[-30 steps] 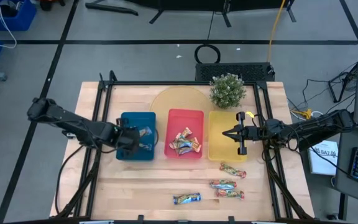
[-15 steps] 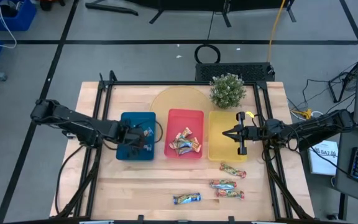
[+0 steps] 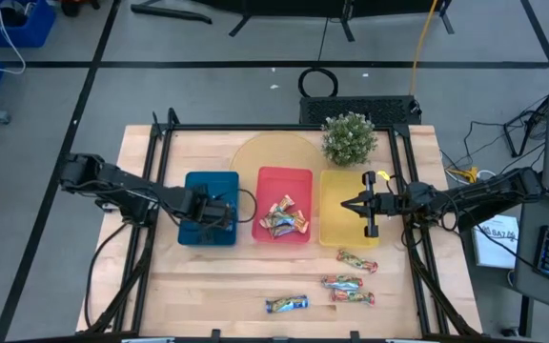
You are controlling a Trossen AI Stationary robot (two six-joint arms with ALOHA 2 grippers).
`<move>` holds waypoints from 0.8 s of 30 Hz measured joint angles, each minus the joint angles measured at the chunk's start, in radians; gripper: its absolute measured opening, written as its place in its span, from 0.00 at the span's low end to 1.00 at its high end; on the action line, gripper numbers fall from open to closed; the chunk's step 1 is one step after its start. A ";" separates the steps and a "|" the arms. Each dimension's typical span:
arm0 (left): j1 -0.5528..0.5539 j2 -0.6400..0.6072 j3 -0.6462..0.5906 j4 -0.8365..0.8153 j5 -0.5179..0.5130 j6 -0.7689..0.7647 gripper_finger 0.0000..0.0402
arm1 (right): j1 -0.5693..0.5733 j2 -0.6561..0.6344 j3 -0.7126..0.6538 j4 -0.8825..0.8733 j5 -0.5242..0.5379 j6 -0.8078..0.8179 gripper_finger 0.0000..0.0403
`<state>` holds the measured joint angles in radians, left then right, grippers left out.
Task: Pick and place Granola Bars by type
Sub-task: Put the blue granola bar into the blue bin
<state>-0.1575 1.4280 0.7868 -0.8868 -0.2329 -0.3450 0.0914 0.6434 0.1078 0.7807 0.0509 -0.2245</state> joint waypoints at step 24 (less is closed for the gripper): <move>0.006 -0.003 0.057 -0.120 -0.038 -0.109 0.67 | 0.000 0.000 0.000 -0.003 0.000 -0.001 0.00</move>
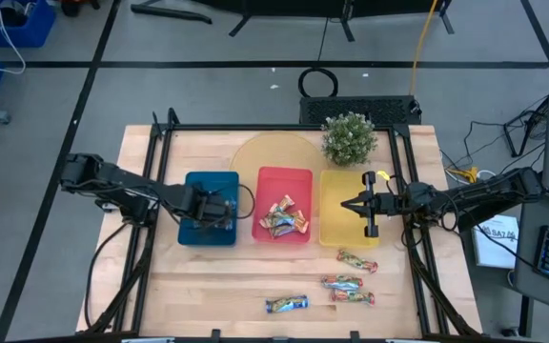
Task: Pick and place Granola Bars by type
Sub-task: Put the blue granola bar into the blue bin
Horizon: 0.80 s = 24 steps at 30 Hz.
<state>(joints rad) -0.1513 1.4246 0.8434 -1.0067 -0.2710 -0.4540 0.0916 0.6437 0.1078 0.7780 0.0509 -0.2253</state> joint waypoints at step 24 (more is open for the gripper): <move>-0.364 0.517 0.640 0.306 0.104 -0.052 0.55 | 0.000 0.000 0.000 -0.004 0.000 0.004 0.00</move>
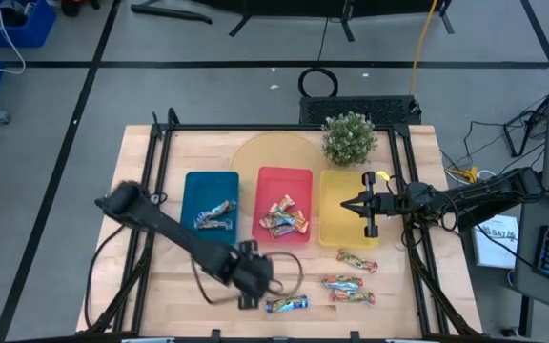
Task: Pick and place Granola Bars by type
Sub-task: Put the blue granola bar into the blue bin
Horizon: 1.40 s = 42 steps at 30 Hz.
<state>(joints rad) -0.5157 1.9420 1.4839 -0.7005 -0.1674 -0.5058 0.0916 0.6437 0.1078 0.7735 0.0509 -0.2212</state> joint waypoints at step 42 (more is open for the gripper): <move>0.021 0.374 0.357 -0.094 0.130 0.407 0.71 | 0.000 0.000 0.000 -0.016 0.000 0.026 0.00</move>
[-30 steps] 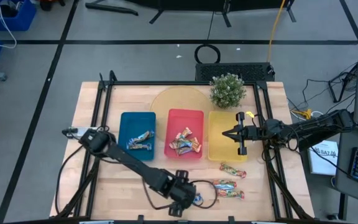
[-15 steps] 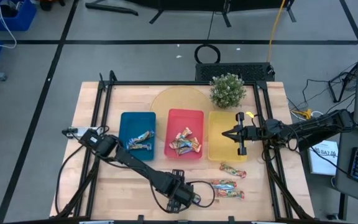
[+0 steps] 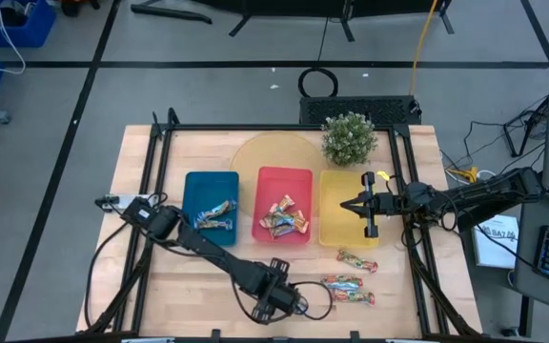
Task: Pick and place Granola Bars by type
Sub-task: Put the blue granola bar into the blue bin
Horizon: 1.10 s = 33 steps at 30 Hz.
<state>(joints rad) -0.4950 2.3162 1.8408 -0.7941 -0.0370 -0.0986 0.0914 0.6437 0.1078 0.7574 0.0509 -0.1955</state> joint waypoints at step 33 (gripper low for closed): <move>0.002 -0.035 0.000 -0.138 0.101 0.039 0.15 | 0.000 0.000 0.000 -0.001 0.000 -0.003 0.00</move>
<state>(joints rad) -0.4931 2.2810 1.8404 -0.9318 0.0644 -0.0599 0.0916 0.6441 0.1078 0.7567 0.0510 -0.1982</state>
